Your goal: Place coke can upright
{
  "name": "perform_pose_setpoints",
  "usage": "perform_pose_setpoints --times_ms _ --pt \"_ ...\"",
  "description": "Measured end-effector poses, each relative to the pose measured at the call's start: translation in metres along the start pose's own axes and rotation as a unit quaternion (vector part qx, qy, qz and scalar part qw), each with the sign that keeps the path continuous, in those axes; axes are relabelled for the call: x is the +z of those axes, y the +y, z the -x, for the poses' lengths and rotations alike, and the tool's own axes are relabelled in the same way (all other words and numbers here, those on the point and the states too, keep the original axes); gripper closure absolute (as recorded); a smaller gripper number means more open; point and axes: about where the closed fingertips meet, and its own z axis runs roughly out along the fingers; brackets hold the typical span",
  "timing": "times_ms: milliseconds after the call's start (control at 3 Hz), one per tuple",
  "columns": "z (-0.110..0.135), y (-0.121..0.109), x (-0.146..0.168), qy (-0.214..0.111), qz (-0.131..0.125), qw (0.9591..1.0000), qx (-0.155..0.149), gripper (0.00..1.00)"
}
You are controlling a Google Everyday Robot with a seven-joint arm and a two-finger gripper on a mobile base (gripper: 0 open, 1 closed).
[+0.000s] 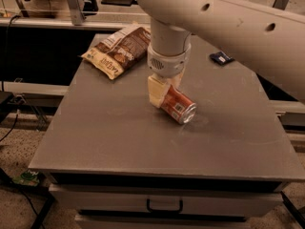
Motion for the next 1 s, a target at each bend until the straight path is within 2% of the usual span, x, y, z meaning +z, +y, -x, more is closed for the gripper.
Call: perform_pose_setpoints --times_ms 333,667,1000 --pt "0.009 0.009 -0.027 -0.058 0.016 0.9968 -0.052 0.95" --pt "0.021 0.026 -0.057 -0.139 0.058 0.9822 -0.113 1.00" --pt "0.030 0.041 -0.074 -0.197 0.094 0.9621 -0.164 1.00"
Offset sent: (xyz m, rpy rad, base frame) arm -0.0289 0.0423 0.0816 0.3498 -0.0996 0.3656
